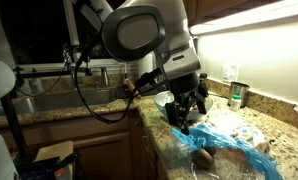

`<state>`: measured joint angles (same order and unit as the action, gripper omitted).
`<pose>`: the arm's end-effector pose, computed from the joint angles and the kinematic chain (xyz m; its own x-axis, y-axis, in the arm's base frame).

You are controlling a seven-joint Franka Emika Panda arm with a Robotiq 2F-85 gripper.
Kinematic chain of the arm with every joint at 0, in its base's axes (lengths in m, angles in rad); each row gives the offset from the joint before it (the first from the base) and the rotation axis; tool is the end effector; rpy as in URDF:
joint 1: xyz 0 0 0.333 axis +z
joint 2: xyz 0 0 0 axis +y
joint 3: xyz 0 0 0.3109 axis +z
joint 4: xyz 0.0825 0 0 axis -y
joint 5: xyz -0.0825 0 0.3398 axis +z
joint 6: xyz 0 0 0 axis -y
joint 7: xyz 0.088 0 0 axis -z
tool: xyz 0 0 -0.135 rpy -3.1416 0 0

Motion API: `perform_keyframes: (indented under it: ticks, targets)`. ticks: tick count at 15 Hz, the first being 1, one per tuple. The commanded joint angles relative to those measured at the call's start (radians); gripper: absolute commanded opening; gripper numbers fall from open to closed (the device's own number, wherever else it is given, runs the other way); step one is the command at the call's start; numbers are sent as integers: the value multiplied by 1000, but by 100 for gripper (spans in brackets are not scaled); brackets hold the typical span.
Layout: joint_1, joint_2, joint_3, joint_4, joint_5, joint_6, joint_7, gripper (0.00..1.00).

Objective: Pick up a potato from the packaging and put it in the bowl

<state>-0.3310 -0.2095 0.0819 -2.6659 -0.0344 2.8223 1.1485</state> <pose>0.4125 -0.1040 0.3485 0.1720 -0.9683 0.1813 -0.9248 -0.2221 -0.3090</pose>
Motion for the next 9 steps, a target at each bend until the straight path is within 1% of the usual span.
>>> perform_keyframes:
  ticks: [1,5,9]
  targets:
    - [-17,11,-21,34,-70,-90,89,100]
    - [-8,33,-55,53,-101,-121,132,100]
    - [-7,58,-85,62,-135,-89,161,100]
